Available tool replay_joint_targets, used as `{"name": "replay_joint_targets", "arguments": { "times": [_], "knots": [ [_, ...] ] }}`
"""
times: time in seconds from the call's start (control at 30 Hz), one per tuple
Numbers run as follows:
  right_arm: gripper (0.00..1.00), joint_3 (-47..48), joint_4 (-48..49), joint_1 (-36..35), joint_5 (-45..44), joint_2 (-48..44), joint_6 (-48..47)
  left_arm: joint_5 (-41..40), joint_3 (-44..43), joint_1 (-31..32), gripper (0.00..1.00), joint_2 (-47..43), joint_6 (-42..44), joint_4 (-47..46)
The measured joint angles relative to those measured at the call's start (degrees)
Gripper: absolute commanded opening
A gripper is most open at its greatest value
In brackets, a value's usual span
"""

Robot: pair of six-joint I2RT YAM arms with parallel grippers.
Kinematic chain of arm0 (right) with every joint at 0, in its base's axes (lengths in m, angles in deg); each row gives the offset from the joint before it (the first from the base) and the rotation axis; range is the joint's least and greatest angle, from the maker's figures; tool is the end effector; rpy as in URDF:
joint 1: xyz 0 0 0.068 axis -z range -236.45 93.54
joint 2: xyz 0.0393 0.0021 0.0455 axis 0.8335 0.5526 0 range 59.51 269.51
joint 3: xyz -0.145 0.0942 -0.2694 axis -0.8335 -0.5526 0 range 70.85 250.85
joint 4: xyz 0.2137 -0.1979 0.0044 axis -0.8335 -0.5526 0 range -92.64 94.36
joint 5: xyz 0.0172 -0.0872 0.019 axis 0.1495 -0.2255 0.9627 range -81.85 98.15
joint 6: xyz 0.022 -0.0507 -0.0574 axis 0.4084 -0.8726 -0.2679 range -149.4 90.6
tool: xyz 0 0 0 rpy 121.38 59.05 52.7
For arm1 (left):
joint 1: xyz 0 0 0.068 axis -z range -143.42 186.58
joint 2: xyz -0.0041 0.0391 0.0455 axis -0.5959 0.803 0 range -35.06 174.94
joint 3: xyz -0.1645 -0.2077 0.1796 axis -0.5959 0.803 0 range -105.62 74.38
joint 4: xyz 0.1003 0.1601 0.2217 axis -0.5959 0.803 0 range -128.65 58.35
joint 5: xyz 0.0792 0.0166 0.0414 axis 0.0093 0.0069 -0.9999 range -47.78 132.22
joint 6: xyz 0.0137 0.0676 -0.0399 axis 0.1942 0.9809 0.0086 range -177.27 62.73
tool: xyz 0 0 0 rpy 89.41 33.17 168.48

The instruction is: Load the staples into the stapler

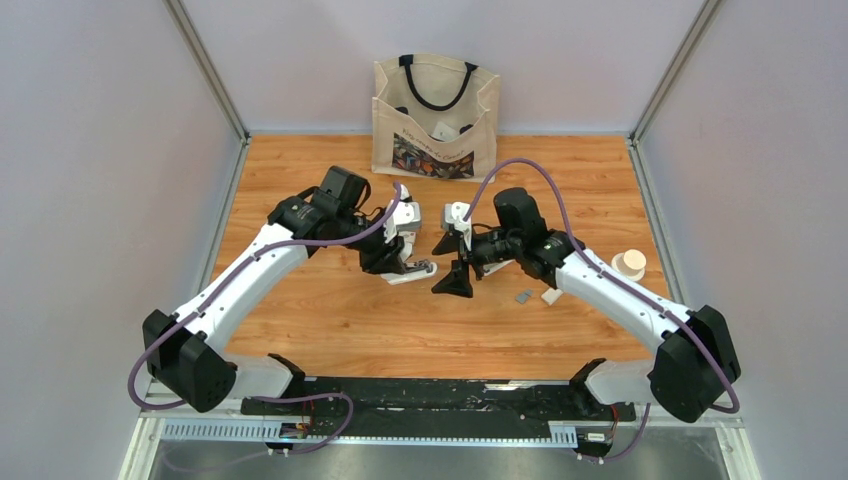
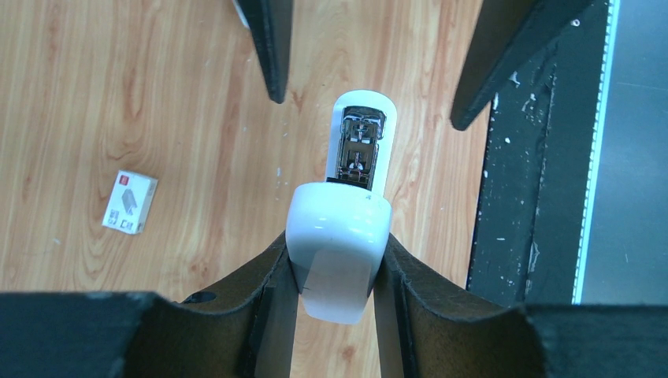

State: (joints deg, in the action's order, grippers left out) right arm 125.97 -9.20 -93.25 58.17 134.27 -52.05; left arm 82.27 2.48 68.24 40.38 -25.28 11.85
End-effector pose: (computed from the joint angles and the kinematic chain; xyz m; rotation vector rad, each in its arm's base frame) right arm 0.2225 0.2321 0.3140 -1.4540 1.5116 1.0769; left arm 0.2284 -0.1927 0.3565 1.4961 1.8761 -0.8662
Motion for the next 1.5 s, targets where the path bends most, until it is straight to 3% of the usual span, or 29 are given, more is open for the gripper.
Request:
{"name": "replay_joint_targets", "arguments": {
  "times": [0.3,0.67,1.0,1.23,1.3,1.37,1.5],
  "knots": [
    [0.87,0.04,4.63,-0.02,-0.13,1.64,4.85,1.62,0.66,-0.15,0.00,0.00,-0.26,-0.20],
    [0.86,1.73,2.82,-2.10,0.59,6.86,5.38,1.62,0.72,0.76,0.00,0.00,-0.13,-0.15],
    [0.77,2.84,2.54,-2.56,0.68,8.07,5.27,1.49,0.72,1.64,0.00,0.00,0.02,-0.11],
    [0.52,2.84,1.16,-2.56,1.57,8.52,4.87,1.46,0.72,1.64,0.00,0.00,0.04,-0.11],
    [0.40,2.86,0.90,-2.56,2.10,8.52,4.85,1.40,0.72,1.64,0.00,0.00,0.04,-0.13],
    [0.36,2.89,0.61,-2.56,2.82,8.52,4.72,1.14,0.72,1.62,0.00,0.00,0.07,-0.22],
    [0.15,2.89,0.57,-2.67,3.06,8.52,4.66,1.38,0.72,1.68,0.00,0.04,-0.17,-0.07]
  ]
}}
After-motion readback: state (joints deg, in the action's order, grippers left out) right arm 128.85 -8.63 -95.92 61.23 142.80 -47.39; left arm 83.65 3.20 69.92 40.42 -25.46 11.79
